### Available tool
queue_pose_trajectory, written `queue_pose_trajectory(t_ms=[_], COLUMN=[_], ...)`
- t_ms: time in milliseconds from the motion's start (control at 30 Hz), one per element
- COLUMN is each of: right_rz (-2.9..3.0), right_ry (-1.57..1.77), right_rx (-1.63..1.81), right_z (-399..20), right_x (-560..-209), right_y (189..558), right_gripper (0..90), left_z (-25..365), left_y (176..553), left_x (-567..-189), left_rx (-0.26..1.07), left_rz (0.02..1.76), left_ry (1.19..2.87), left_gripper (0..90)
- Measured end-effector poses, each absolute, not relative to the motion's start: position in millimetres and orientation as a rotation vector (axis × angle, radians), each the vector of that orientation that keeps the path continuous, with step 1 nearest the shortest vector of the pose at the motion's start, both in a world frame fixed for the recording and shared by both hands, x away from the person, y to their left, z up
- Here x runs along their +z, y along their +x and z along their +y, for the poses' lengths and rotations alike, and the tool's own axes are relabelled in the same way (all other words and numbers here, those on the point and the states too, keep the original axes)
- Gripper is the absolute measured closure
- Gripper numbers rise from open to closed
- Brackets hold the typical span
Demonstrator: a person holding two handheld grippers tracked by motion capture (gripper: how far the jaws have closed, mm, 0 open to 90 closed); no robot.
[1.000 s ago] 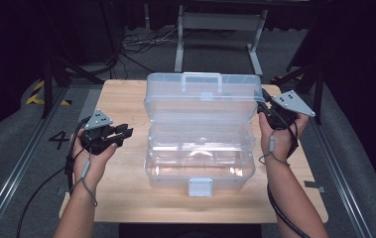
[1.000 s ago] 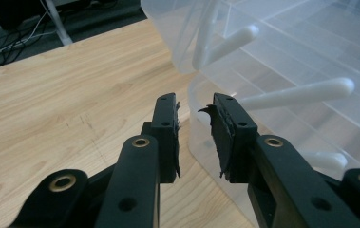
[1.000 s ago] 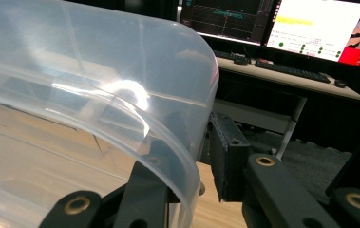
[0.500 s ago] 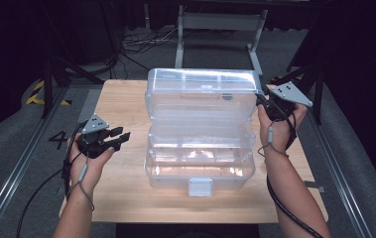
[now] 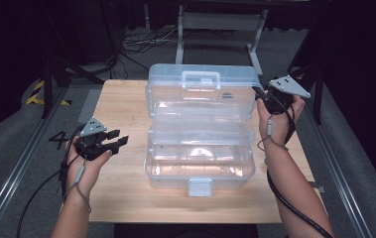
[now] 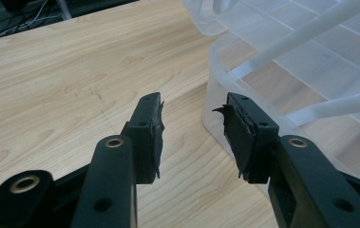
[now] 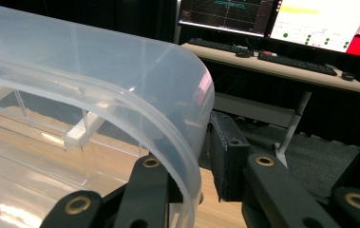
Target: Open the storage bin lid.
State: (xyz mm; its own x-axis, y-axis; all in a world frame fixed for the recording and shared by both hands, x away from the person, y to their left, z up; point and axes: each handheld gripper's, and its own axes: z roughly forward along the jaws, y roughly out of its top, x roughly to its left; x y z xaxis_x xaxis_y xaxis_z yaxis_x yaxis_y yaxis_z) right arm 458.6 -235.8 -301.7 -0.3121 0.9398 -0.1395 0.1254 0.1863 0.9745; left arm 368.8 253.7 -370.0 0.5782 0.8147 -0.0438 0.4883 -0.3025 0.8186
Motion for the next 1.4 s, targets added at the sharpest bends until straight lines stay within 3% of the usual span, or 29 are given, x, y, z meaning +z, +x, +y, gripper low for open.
queue_pose_trajectory(t_ms=[1400], right_rz=[1.626], right_ry=[1.081], right_rx=[1.288], right_z=[-240], right_x=[-312], right_y=[507], right_gripper=[80.3], left_z=[264], left_y=[369], left_x=[-395], left_rx=[0.437], left_rz=[1.099], left_ry=[1.980], left_gripper=[56.1])
